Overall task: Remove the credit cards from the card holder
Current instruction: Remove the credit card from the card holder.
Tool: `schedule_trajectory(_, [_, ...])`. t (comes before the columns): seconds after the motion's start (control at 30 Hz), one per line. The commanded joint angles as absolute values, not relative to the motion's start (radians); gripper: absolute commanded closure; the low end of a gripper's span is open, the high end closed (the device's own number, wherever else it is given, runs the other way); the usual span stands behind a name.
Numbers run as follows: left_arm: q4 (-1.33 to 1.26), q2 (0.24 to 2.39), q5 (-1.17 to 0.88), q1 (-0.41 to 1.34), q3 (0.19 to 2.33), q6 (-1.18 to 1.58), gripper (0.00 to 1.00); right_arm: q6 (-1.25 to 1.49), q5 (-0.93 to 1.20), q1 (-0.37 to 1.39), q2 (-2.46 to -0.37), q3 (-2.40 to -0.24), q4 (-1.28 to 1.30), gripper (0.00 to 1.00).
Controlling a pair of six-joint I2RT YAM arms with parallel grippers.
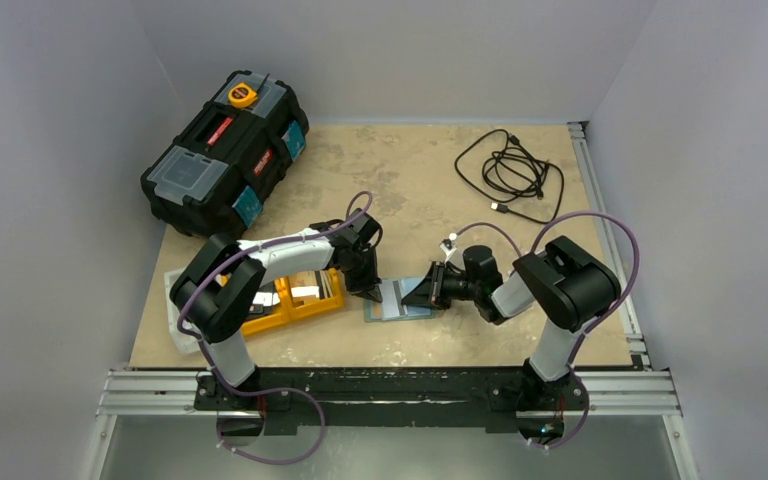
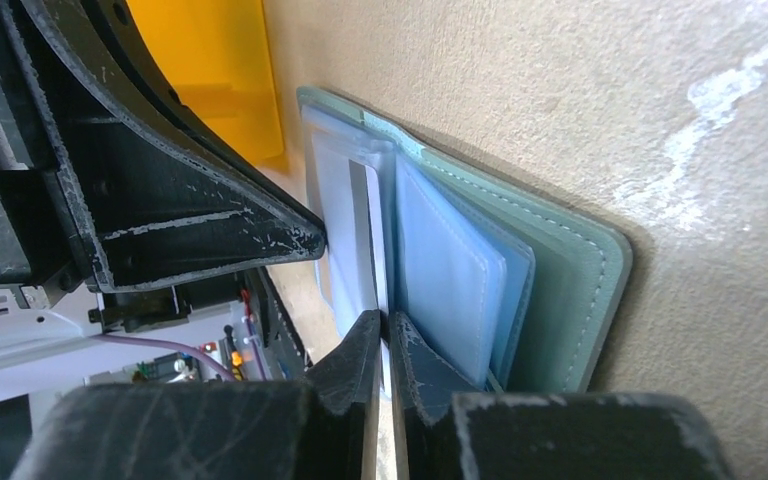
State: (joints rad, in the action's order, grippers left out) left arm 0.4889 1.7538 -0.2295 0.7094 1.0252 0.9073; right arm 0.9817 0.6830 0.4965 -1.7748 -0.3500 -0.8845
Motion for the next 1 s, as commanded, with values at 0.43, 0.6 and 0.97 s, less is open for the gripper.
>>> schedule_trajectory(0.43, [0.555,1.799,-0.078,0.683,0.982,0.878,1.0,0.946,0.642,0.453,-1.714,-0.318,-0.816,1.0])
schedule_trajectory(0.6, [0.554,1.799,-0.077,0.681,0.979,0.88,1.0,0.946,0.631,0.441,-1.707,-0.305,-0.812,1.0])
schedule_trajectory(0.97, [0.542,1.809,-0.097,0.683,0.99,0.877,1.0,0.951,0.681,0.44,-1.82,-0.337,-0.891,0.72])
